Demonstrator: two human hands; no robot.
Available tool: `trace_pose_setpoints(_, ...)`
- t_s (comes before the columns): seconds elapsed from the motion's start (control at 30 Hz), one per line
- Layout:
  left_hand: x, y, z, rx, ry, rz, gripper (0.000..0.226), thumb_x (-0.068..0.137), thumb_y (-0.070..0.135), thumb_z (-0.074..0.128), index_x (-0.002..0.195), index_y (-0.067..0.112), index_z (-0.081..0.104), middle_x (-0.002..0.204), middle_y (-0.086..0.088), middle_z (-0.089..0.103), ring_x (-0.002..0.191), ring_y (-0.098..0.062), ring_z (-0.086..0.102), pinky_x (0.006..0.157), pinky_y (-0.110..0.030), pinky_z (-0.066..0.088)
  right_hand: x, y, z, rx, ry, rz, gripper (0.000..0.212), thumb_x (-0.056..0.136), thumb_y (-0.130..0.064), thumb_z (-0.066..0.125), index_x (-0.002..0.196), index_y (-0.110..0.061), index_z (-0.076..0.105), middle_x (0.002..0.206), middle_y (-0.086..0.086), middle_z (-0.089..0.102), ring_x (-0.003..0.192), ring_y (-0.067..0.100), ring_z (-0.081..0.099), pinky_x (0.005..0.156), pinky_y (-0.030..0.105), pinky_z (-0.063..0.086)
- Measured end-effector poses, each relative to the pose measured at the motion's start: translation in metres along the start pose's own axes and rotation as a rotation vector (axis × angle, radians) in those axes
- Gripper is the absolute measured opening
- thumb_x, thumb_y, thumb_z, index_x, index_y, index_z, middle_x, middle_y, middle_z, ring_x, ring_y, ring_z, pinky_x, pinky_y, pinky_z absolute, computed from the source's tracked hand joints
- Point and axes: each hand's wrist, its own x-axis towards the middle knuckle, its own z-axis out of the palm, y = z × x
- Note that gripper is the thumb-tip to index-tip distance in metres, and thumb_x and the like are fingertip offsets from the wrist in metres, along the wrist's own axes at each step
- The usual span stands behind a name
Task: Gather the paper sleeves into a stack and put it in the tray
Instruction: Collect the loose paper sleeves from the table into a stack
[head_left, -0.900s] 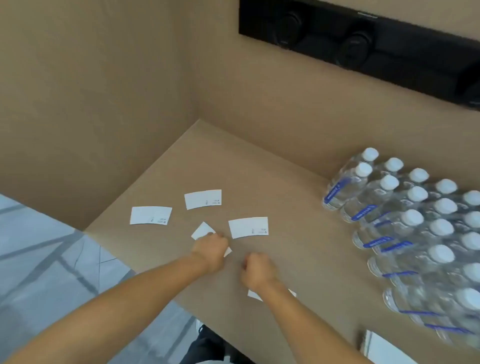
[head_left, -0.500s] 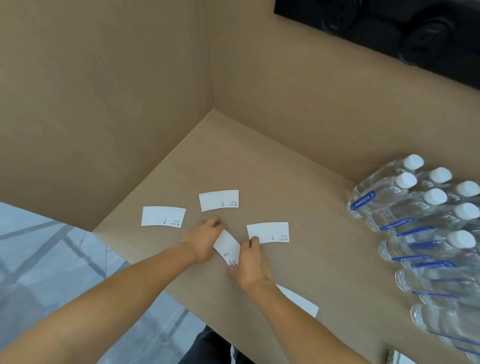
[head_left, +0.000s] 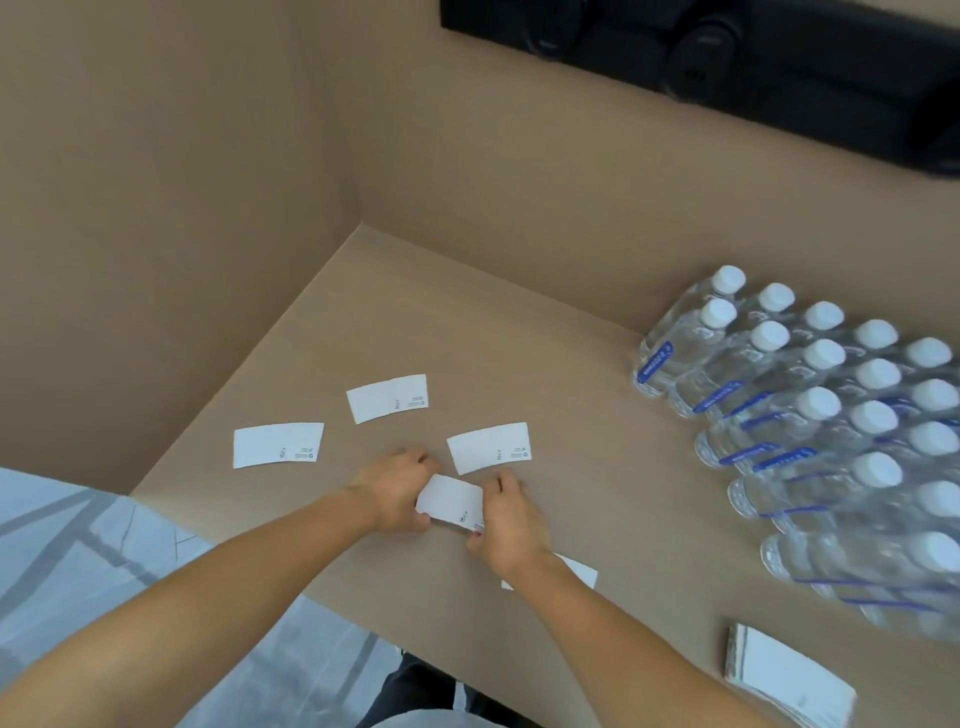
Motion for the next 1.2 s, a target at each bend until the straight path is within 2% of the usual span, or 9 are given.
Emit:
trace_pose_setpoints(0.1,0.009,0.040,-0.002,0.072,-0.010,0.078,0.054,0.077,0.046,0.067,0.119,0.015,0.054,0.119,-0.004,0.054,0.109,-0.024,0.055,0.083,-0.034,0.048,-0.017,0.035,-0.008,0.027,0.002,0.049,0.046,0.078,-0.019,0.067,0.119,-0.012,0.047,0.125,0.003,0.039,0.119,0.023,0.040,0.079,0.035,0.050)
trace_pose_setpoints(0.2,0.016,0.079,-0.005,0.116,-0.014,0.146,0.048,0.078,0.047,0.066,0.110,0.014,0.054,0.114,-0.005,0.054,0.104,-0.025,0.056,0.072,-0.032,0.043,-0.036,0.069,-0.014,0.039,0.020,0.111,0.044,0.077,-0.020,0.068,0.115,-0.011,0.048,0.126,0.003,0.039,0.120,0.022,0.039,0.079,0.036,0.052)
trace_pose_setpoints(0.4,0.020,0.128,-0.002,0.190,-0.016,0.238,0.046,0.076,0.049,0.067,0.103,0.013,0.054,0.111,-0.003,0.054,0.102,-0.023,0.055,0.068,-0.031,0.038,-0.066,0.110,-0.016,0.055,0.025,0.212,0.050,0.075,-0.020,0.068,0.121,-0.016,0.049,0.125,-0.001,0.040,0.118,0.020,0.039,0.079,0.036,0.054)
trace_pose_setpoints(0.63,0.011,0.131,0.013,0.179,-0.032,0.236,0.045,0.079,0.044,0.066,0.108,0.012,0.054,0.114,-0.004,0.053,0.105,-0.025,0.055,0.075,-0.033,0.043,-0.080,0.110,-0.005,0.044,0.012,0.201,0.052,0.075,-0.025,0.072,0.121,-0.014,0.050,0.123,0.000,0.041,0.116,0.021,0.039,0.071,0.033,0.048)
trace_pose_setpoints(0.83,0.003,0.128,0.028,0.122,-0.048,0.231,0.050,0.083,0.044,0.065,0.119,0.012,0.051,0.123,-0.006,0.048,0.108,-0.027,0.056,0.084,-0.037,0.049,-0.084,0.112,0.002,0.026,-0.011,0.188,0.049,0.080,-0.022,0.069,0.124,-0.014,0.050,0.126,0.002,0.041,0.120,0.023,0.039,0.078,0.036,0.052)
trace_pose_setpoints(1.03,0.000,0.126,0.041,0.113,-0.032,0.231,0.050,0.083,0.043,0.066,0.116,0.009,0.050,0.125,-0.006,0.043,0.104,-0.026,0.056,0.082,-0.037,0.049,-0.084,0.111,0.010,0.022,-0.021,0.180,0.051,0.080,-0.017,0.066,0.127,-0.014,0.048,0.129,0.003,0.040,0.123,0.024,0.037,0.083,0.037,0.052)
trace_pose_setpoints(1.2,0.002,0.124,0.049,0.082,-0.039,0.222,0.045,0.083,0.028,0.070,0.117,0.008,0.050,0.125,-0.008,0.041,0.102,-0.027,0.058,0.085,-0.037,0.052,-0.087,0.114,0.017,0.066,0.016,0.161,0.043,0.082,-0.014,0.063,0.123,-0.012,0.051,0.127,0.003,0.040,0.121,0.024,0.037,0.088,0.036,0.050)
